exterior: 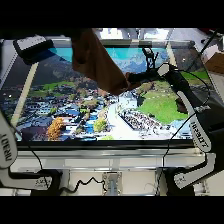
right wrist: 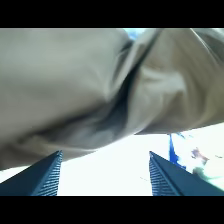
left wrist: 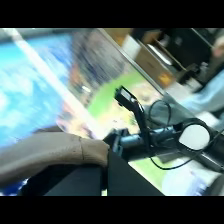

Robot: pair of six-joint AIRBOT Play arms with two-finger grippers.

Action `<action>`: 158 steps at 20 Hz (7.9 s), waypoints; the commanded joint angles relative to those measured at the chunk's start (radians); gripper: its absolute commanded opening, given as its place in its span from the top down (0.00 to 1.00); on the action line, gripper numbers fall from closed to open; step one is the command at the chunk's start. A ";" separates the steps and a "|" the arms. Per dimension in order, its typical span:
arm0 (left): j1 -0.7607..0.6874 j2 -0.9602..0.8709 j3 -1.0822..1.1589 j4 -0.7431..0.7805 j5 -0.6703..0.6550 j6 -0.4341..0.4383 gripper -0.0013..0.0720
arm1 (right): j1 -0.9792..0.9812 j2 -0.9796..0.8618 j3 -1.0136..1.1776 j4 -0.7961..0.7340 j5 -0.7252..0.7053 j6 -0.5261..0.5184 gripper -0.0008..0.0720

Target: Fold the shirts.

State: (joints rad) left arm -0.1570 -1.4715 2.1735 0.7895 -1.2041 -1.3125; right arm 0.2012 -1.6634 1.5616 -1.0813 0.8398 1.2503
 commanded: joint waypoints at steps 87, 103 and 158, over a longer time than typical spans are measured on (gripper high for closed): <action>-0.005 -0.430 -0.190 0.369 -0.233 -0.010 0.20 | 0.114 -0.077 0.155 -0.186 0.363 -0.140 0.40; -0.011 -0.471 -0.298 0.158 -0.220 0.119 0.62 | 0.121 -0.180 0.205 -0.212 0.343 -0.067 0.94; -0.026 -0.548 -0.344 0.156 -0.183 0.350 0.96 | 0.077 -0.206 0.242 -0.121 0.393 -0.095 0.94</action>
State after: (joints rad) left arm -0.1768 -2.0132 1.8301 1.0050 -1.4105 -1.0210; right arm 0.2771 -1.8694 1.8034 -1.2205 1.2308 1.1549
